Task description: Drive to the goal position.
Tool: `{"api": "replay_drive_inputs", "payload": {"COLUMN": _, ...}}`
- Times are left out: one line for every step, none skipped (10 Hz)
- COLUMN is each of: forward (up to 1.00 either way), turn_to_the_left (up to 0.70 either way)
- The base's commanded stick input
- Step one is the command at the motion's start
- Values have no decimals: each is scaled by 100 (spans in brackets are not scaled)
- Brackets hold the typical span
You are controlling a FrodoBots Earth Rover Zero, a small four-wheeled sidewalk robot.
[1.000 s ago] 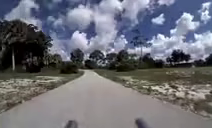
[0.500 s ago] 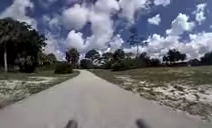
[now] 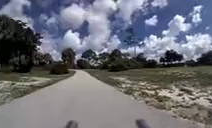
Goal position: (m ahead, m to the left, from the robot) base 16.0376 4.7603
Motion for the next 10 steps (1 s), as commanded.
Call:
{"api": "replay_drive_inputs", "payload": {"forward": 85, "turn_to_the_left": 34}}
{"api": "replay_drive_inputs", "payload": {"forward": 85, "turn_to_the_left": 34}}
{"api": "replay_drive_inputs", "payload": {"forward": 85, "turn_to_the_left": 34}}
{"api": "replay_drive_inputs", "payload": {"forward": 85, "turn_to_the_left": 34}}
{"api": "replay_drive_inputs", "payload": {"forward": 85, "turn_to_the_left": 34}}
{"api": "replay_drive_inputs", "payload": {"forward": 85, "turn_to_the_left": 23}}
{"api": "replay_drive_inputs", "payload": {"forward": 85, "turn_to_the_left": 0}}
{"api": "replay_drive_inputs", "payload": {"forward": 85, "turn_to_the_left": 0}}
{"api": "replay_drive_inputs", "payload": {"forward": 85, "turn_to_the_left": 0}}
{"api": "replay_drive_inputs", "payload": {"forward": 85, "turn_to_the_left": 0}}
